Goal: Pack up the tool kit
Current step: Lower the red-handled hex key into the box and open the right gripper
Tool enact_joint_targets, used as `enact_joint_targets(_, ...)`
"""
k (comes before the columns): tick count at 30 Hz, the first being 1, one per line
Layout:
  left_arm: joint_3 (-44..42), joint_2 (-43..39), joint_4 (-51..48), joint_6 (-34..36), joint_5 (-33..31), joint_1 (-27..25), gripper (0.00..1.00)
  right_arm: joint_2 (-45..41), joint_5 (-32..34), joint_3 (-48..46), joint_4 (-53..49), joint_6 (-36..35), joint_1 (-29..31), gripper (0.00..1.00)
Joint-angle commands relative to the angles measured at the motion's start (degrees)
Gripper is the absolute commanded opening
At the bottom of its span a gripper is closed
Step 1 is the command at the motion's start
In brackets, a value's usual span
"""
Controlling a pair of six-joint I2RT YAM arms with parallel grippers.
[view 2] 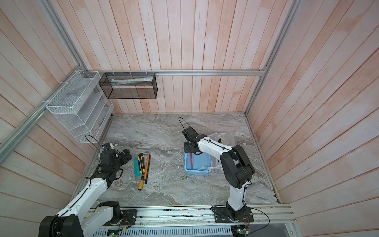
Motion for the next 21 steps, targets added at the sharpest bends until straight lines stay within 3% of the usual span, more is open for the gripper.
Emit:
enact_joint_targets(1, -1.0, -0.74, 0.73, -0.14, 0.7, 0.38, 1.0, 0.68, 0.08, 2.03, 0.54, -0.53, -0.17, 0.0)
enact_joint_targets(4, -1.04, -0.74, 0.72, -0.18, 0.7, 0.39, 1.0, 1.61, -0.09, 2.8, -0.26, -0.86, -0.19, 0.0)
enact_joint_targets(11, -1.31, -1.29, 0.63, -0.21, 0.61, 0.39, 1.0, 2.2, 0.69, 4.54, -1.87, -1.72, -0.18, 0.18)
enact_joint_targets(18, -1.31, -1.31, 0.64, -0.26, 0.64, 0.38, 1.0, 0.94, 3.19, 8.23, -6.16, -3.62, 0.26, 0.18)
enact_joint_targets(21, -1.29, -1.39, 0.63, -0.2, 0.61, 0.44, 1.0, -0.79, 3.7, 10.7, -6.2, -5.77, 3.05, 0.19)
